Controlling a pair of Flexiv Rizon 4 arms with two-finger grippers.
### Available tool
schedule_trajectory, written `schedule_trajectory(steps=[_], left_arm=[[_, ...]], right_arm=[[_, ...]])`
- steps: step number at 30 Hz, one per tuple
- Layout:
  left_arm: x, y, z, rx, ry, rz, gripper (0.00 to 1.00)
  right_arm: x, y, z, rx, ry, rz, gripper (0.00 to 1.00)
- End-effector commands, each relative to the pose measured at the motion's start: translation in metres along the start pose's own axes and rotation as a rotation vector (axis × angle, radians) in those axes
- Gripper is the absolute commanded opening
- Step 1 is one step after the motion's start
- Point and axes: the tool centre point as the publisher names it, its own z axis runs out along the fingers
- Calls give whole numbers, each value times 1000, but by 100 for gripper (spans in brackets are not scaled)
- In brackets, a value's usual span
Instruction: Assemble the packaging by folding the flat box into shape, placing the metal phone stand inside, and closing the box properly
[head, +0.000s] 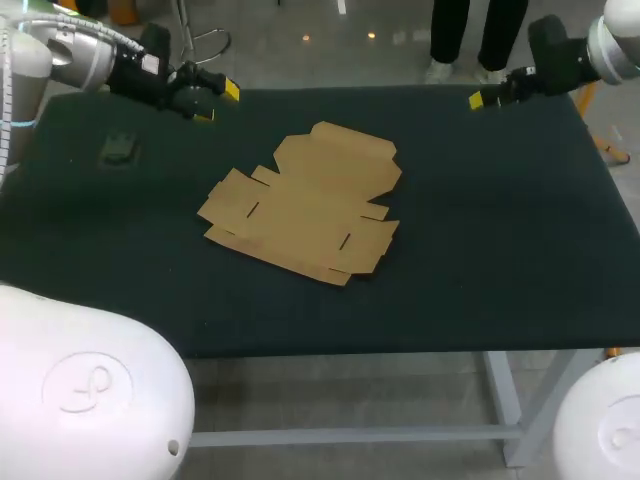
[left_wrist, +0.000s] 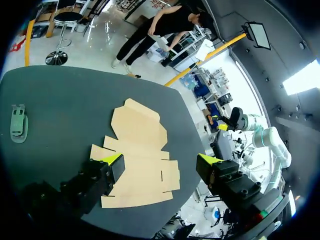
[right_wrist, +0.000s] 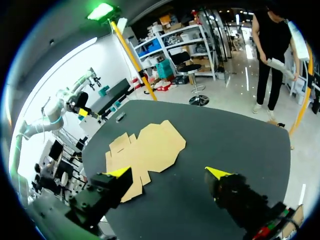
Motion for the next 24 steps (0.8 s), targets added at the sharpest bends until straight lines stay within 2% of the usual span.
schedule_trajectory(steps=[1, 3, 6, 24], left_arm=[[-8, 2, 0, -248, 15, -16, 100], [-6, 6, 1, -276, 3, -22, 100], [-5, 13, 2, -317, -67, -40, 100], [-5, 13, 2, -317, -67, -40, 100]], right_arm=[[-2, -4, -3, 67, 25, 22, 100], [-3, -9, -1, 95, 48, 38, 100], [-5, -20, 1, 140, 72, 53, 100], [-5, -23, 2, 151, 69, 49, 100]])
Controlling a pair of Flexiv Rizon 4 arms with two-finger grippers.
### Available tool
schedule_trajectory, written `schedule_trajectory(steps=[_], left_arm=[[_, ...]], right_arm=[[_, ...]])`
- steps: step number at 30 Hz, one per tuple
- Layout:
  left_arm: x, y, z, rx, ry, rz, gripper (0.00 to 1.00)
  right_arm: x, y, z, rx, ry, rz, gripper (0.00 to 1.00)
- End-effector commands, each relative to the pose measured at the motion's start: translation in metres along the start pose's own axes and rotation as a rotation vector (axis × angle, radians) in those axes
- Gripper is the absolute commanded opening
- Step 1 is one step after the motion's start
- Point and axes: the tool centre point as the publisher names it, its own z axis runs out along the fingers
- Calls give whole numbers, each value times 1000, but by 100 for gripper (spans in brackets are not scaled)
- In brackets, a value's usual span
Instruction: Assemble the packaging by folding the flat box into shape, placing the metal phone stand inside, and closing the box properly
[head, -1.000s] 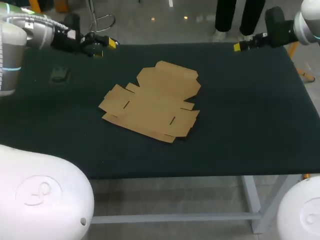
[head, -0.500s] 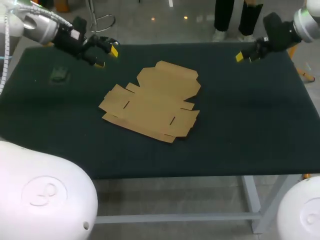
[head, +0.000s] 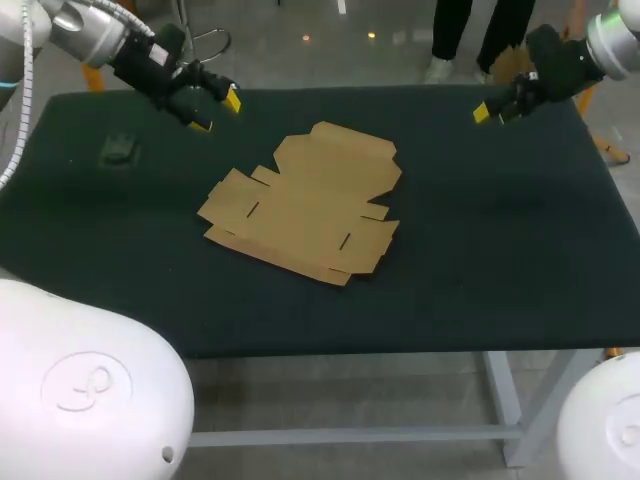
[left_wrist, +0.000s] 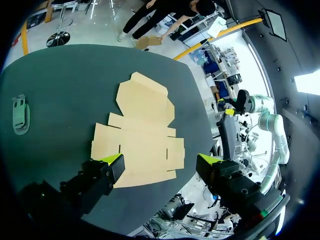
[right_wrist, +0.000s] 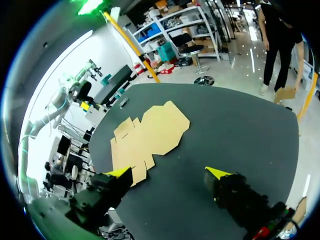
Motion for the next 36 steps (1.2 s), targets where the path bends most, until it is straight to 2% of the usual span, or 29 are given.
schedule_trajectory(steps=[1, 4, 6, 10, 15, 24, 36], left_arm=[[-1, -9, 1, -53, 9, -32, 100], [-4, -13, 5, -66, 19, -90, 100], [-5, -12, 8, -52, -27, -115, 100], [-8, -5, 13, -85, -85, -137, 100], [-16, 4, 17, -112, -107, -166, 100], [-22, 21, 20, -129, -146, -102, 100], [-34, 26, 16, -82, -126, -119, 100]], right_arm=[[0, 0, -2, 3, 3, 0, 100], [2, 1, 4, 21, -34, 64, 100], [5, -4, 7, 31, -57, 101, 100], [10, -14, 13, 73, -83, 185, 100], [15, -29, 13, 67, -40, 258, 100], [19, -46, 16, 72, 28, 357, 100], [51, -56, 50, 125, 82, 427, 100]])
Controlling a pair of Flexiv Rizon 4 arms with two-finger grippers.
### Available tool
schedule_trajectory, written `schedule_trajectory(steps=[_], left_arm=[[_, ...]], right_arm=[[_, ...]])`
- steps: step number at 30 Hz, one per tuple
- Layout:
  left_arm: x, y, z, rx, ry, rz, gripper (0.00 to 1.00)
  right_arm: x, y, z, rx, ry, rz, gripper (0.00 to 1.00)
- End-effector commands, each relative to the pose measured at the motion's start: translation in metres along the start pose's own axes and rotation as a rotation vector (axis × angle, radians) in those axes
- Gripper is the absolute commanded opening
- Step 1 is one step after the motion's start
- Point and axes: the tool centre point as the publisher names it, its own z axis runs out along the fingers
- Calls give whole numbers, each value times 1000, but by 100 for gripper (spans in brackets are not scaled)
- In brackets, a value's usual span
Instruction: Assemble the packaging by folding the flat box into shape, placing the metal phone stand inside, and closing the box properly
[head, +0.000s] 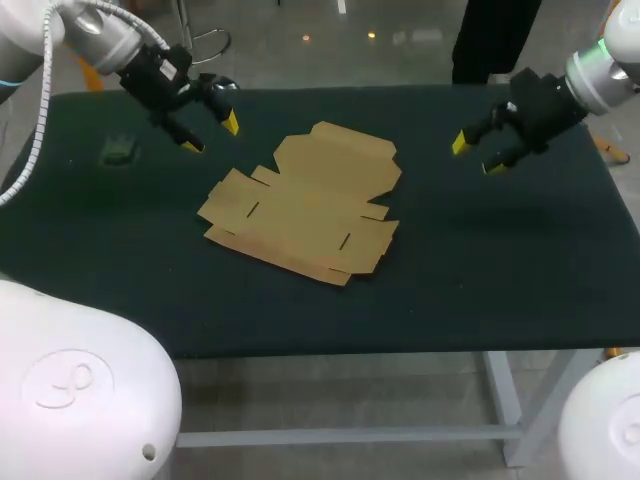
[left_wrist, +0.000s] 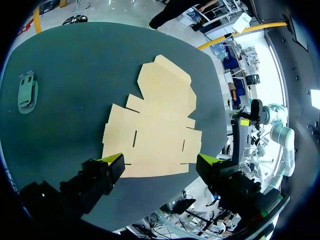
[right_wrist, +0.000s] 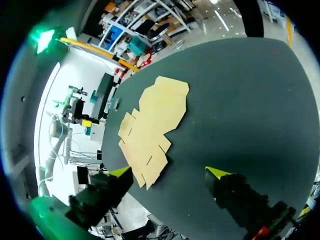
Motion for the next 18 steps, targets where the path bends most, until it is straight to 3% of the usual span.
schedule_trajectory(steps=[1, 11, 18], left_arm=[[-1, 6, -2, 17, -1, -1, 100], [-11, 3, 1, 42, 10, -22, 100], [-15, 1, 3, 58, 9, -38, 100]], right_arm=[[3, 0, 10, 12, 7, 9, 100], [13, -27, 48, 76, 45, 49, 100], [15, -45, 65, 62, 59, 106, 100]])
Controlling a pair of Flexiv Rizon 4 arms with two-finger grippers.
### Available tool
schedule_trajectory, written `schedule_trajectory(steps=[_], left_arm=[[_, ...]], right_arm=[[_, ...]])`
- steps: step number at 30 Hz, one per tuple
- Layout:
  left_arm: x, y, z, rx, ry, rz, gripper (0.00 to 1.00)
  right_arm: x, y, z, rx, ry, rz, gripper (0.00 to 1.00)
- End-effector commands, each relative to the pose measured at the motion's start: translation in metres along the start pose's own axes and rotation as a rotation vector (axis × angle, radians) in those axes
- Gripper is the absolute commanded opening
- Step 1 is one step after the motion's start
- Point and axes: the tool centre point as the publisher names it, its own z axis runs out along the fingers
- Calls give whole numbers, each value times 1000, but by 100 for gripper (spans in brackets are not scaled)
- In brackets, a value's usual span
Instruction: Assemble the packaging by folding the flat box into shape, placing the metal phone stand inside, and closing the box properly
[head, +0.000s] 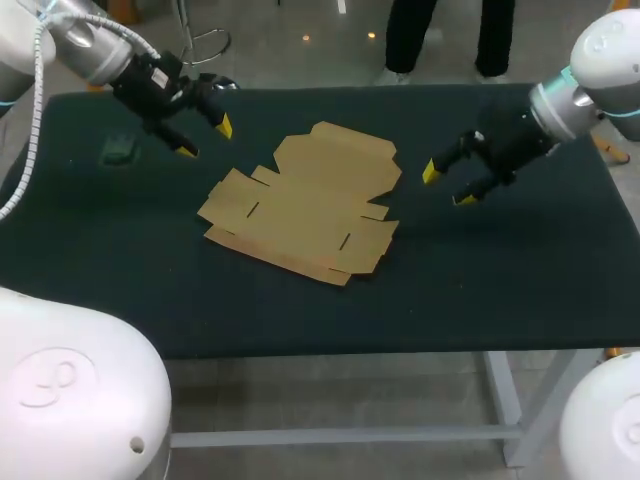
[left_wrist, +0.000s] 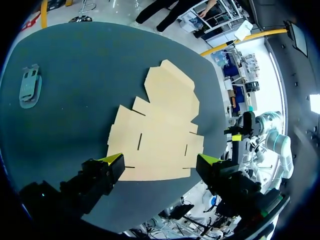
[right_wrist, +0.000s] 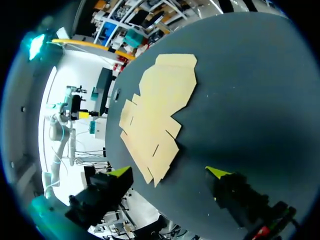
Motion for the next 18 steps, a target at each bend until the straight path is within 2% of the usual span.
schedule_trajectory(steps=[1, 3, 12, 17, 18], left_arm=[[-1, 1, 1, 4, -3, -3, 100], [-1, 0, 2, 5, -3, -3, 100], [-2, 4, 2, -12, -21, 8, 100], [1, 18, 5, 51, -84, -10, 100], [2, 21, 5, 64, -91, -12, 100]], right_arm=[[-1, -10, 12, -14, 17, 11, 100], [-1, -11, 15, 12, 39, -23, 100], [-1, -11, 15, 12, 39, -23, 100], [-1, -11, 17, 11, 41, -9, 100], [-1, -12, 19, 21, 62, 13, 100]])
